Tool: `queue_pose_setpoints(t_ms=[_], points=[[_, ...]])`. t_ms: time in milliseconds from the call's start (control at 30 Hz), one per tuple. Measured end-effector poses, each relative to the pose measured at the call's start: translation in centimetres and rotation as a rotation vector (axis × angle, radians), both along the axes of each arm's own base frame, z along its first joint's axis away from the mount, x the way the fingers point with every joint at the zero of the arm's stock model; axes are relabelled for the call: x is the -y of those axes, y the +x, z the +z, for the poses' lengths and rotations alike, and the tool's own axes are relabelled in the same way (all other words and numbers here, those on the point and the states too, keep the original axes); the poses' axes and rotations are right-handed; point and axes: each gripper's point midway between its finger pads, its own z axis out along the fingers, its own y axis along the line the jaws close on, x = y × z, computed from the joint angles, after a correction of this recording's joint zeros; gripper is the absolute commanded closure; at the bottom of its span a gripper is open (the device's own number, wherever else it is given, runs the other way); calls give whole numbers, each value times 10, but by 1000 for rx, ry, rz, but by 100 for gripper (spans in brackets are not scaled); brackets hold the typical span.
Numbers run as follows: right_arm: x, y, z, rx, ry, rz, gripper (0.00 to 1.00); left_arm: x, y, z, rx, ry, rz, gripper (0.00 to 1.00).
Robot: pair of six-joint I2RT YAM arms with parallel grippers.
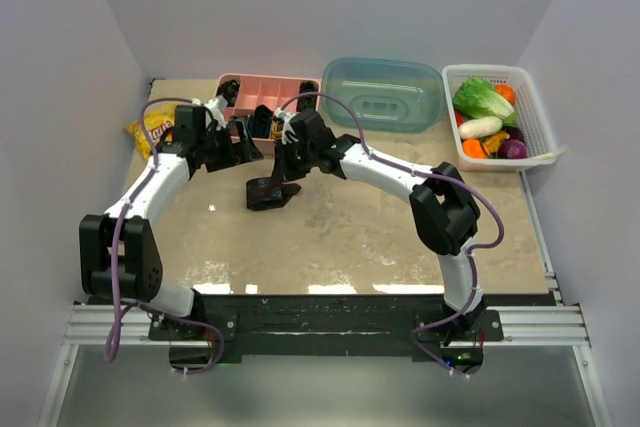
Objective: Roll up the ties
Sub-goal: Pick up the tie at the center of the board.
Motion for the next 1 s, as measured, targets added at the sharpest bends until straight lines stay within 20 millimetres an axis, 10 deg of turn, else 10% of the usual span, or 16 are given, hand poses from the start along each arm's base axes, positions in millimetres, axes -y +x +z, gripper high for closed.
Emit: queue_pose_setpoints(t_ms=[233, 533, 1000], points=[[-5, -14, 9, 13, -30, 38, 90, 0, 1, 7, 58, 6, -10, 1], [-20, 32, 31, 86, -11, 51, 90, -1, 2, 3, 83, -28, -22, 0], [-22, 28, -33, -19, -63, 129, 91, -14, -25, -26, 8, -43, 111, 0]])
